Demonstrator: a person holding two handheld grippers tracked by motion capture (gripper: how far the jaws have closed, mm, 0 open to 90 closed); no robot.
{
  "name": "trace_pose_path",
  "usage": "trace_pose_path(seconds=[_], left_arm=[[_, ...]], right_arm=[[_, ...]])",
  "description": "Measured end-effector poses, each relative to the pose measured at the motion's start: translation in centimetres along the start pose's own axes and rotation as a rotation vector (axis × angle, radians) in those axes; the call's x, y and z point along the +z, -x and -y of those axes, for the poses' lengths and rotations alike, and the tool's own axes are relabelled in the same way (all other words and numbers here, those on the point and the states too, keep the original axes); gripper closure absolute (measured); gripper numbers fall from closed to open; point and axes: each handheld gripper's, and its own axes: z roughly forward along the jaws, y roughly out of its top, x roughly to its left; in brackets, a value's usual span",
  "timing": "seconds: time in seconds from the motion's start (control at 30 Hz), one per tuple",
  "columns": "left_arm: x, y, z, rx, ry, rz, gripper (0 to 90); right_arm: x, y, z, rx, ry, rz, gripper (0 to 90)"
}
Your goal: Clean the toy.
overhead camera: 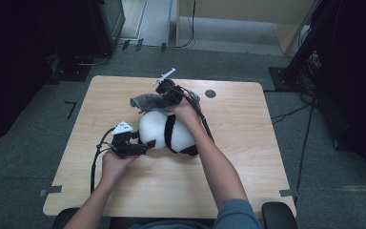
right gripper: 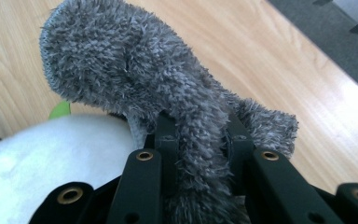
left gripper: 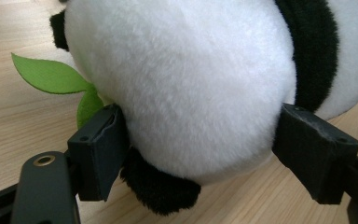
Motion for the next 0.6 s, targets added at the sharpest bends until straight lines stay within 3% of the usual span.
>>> trace_pose_path(seconds=[0.23, 0.6], left_arm=[[0.0, 0.0, 0.0, -0.002, 0.002, 0.0, 19.8], [0.0, -0.1, 0.0, -0.004, -0.001, 0.008, 20.7]], right_arm=[[-0.9, 0.6, 1.2, -0.002, 0.003, -0.011, 73.5], [-3.9, 3.6, 4.7, 0.058, 0.002, 0.026, 73.3]])
